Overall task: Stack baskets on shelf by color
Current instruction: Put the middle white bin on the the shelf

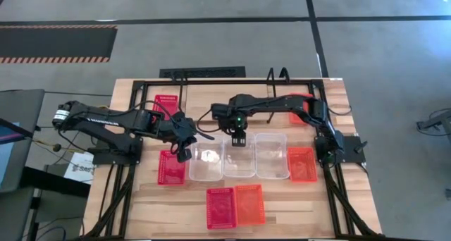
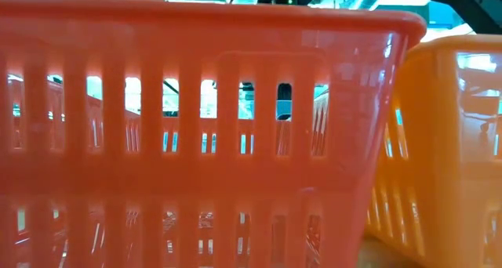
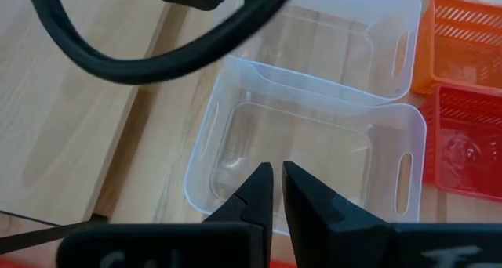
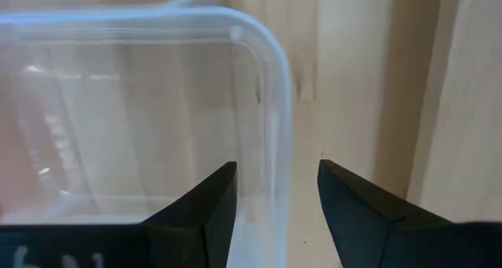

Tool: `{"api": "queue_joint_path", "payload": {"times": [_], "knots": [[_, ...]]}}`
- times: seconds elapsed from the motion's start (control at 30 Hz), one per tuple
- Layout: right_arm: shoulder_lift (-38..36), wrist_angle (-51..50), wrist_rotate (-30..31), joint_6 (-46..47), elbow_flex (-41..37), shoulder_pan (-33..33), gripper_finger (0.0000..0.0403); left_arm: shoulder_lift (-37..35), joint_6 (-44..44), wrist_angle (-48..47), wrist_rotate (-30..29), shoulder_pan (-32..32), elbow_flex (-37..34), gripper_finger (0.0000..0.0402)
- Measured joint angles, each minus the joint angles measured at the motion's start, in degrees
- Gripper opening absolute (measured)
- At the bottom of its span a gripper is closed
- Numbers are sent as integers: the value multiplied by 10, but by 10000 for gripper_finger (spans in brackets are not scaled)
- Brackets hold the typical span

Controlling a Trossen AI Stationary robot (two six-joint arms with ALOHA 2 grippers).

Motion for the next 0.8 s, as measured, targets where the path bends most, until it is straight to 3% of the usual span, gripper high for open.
{"api": "queue_joint_path", "payload": {"times": [0.2, 0.43, 0.8], "knots": [[0, 9, -1, 16, -24, 1, 164, 0, 0, 0, 0, 0, 0, 18], [-2, 8, -1, 19, -24, 0, 16, 0, 0, 0, 0, 0, 0, 18], [-37, -54, 8, 32, 33, 2, 3, 0, -1, 1, 0, 0, 0, 18]]}}
